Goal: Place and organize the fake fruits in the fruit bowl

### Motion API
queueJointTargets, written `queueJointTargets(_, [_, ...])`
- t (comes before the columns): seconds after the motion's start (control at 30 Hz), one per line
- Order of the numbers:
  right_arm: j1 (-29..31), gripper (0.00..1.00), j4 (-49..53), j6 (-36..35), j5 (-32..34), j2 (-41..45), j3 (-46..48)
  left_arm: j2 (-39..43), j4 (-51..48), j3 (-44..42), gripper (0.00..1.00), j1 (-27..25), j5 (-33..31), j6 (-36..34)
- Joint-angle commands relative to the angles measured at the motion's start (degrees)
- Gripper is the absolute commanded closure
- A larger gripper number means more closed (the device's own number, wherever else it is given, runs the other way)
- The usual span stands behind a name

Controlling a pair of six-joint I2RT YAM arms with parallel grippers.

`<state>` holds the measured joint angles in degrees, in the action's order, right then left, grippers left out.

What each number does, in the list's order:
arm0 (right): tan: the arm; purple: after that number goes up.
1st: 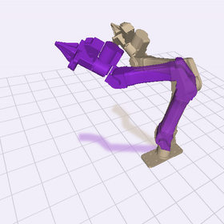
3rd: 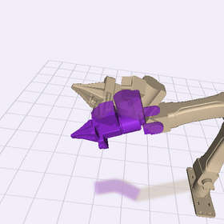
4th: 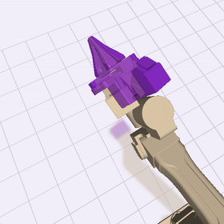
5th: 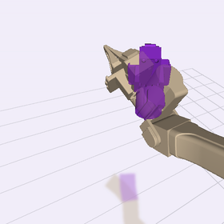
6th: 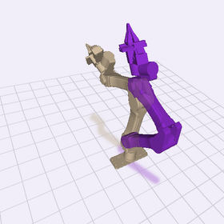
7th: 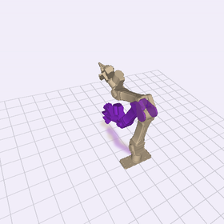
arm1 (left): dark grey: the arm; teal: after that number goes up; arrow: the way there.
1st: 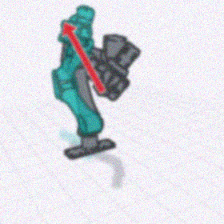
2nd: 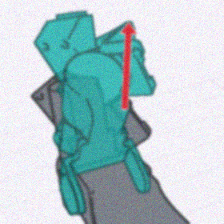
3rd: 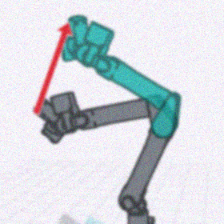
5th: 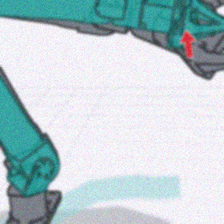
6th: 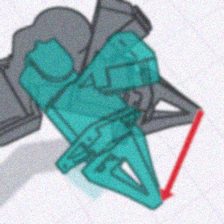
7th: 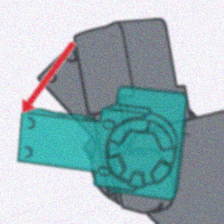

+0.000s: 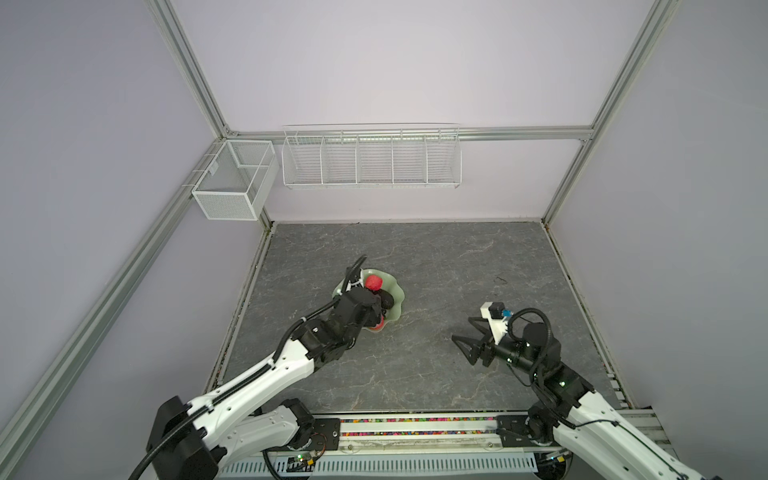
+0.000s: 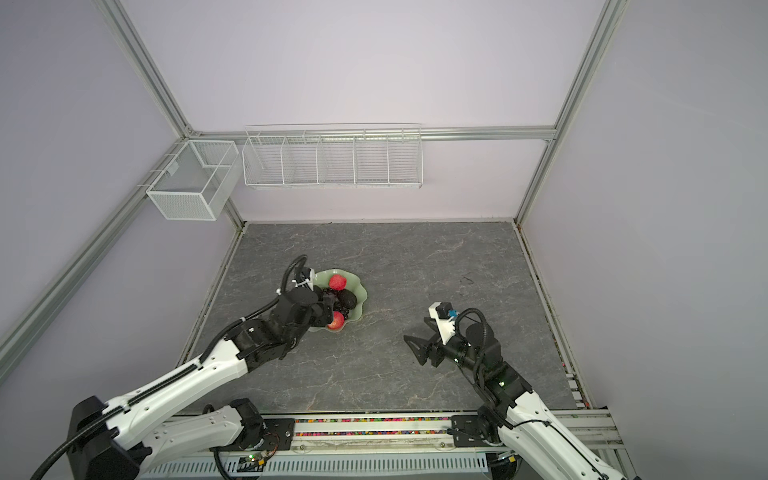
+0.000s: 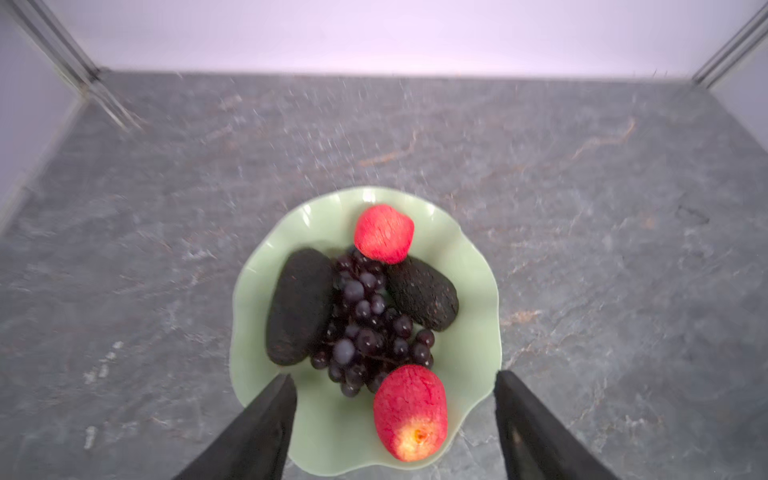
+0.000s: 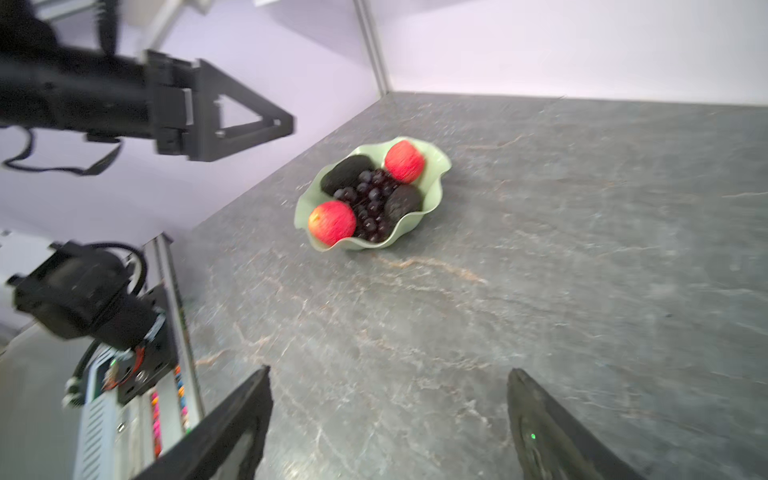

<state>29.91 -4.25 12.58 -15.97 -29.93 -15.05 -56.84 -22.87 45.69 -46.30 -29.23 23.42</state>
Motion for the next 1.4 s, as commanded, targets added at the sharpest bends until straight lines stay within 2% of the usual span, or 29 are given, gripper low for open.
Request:
queueJointTargets(0.0, [-5.13,0.11,1.47,3.5,3.86,0.98,0.53,4.45,-0.99,-1.02,0.0,5.08,-3.37,-2.94])
queueJointTargets(0.1, [-9.36,0.11,2.82,7.45,8.78,-1.14,-1.25,6.68,-3.51,-1.19,0.01,11.43,-1.85,-3.07])
queueJointTargets(0.2, [-11.85,0.11,4.99,9.38,17.32,-5.85,-6.35,8.01,-2.97,-1.98,0.01,16.07,-4.65,-3.27])
queueJointTargets(0.27, [-12.65,0.11,3.95,7.15,28.15,-9.86,-9.09,6.8,-1.3,-2.22,0.01,21.75,-4.58,-2.55])
queueJointTargets(0.33, [-13.41,0.11,-2.35,1.8,38.23,-14.66,-8.88,4.15,3.27,-3.89,0.01,25.97,-9.22,-3.38])
queueJointTargets(0.4, [-14.83,0.11,-10.17,-4.12,43.21,-21.04,-7.26,0.76,13.61,-8.36,0.01,27.81,-18.45,-8.18])
queueJointTargets(0.43, [-15.3,0.11,-12.99,-6.77,45.47,-24.42,-6.87,-1.24,23.88,-12.42,0.01,28.17,-21.97,-13.61])
queueJointTargets(0.5, [-15.47,0.11,-19.68,-9.85,49.53,-31.29,-5.25,-5.31,46.24,-21.23,0.01,28.66,-23.31,-24.44])
queueJointTargets(0.53, [-15.87,0.11,-26.37,-11.11,49.93,-34.75,-3.13,-8.19,56.94,-25.33,0.01,29.37,-22.46,-28.21])
queueJointTargets(0.57, [-16.44,0.11,-35.24,-13.07,49.05,-38.4,-0.64,-11.08,63.16,-27.48,0.01,29.85,-22.44,-29.45])
queueJointTargets(0.63, [-16.76,0.11,-46.28,-15.71,48.57,-41.87,1.8,-15.56,65.6,-27.73,0.01,30.87,-22.98,-28.55])
queueJointTargets(0.8, [-21.94,0.11,-54.39,-17.83,39.43,-48.54,1.17,-21.58,70.29,-26.07,0.01,32.23,-23.14,-30.05])
queueJointTargets(0.87, [-23.82,0.11,-54.1,-17.12,34.2,-52.45,-0.28,-23.1,73.39,-26.11,0.01,32.46,-23.31,-31.08])
queueJointTargets(0.93, [-24.57,0.11,-60.2,-17.92,30.14,-57.51,0.7,-24.99,77.02,-26.31,0.01,32.73,-22.58,-32.45])
queueJointTargets(1.0, [-24.72,0.11,-68.87,-18.23,30.64,-60.86,2.53,-27.15,82.81,-26.94,0.01,32.77,-22.22,-33.37])
queueJointTargets(1.07, [-24.97,0.11,-63.04,-17.61,29.85,-58.37,1.51,-29.44,89.76,-28.43,0.01,32.16,-19.62,-36.48])
queueJointTargets(1.2, [-25.39,0.11,-54.78,-18.14,27.64,-58.56,-2.94,-30.8,94.05,-29.78,0.01,28.8,-19.14,-40.31])
queueJointTargets(1.3, [-26.81,0.11,-52.17,-17.34,24.94,-58.21,-3.93,-27.98,87.73,-29.28,0.01,26.46,-16.76,-38.61])
queueJointTargets(1.37, [-27.22,0.11,-51.21,-17.08,24.12,-58.14,-4.48,-24.74,83.33,-29.26,0.01,27.68,-13.19,-32.29])
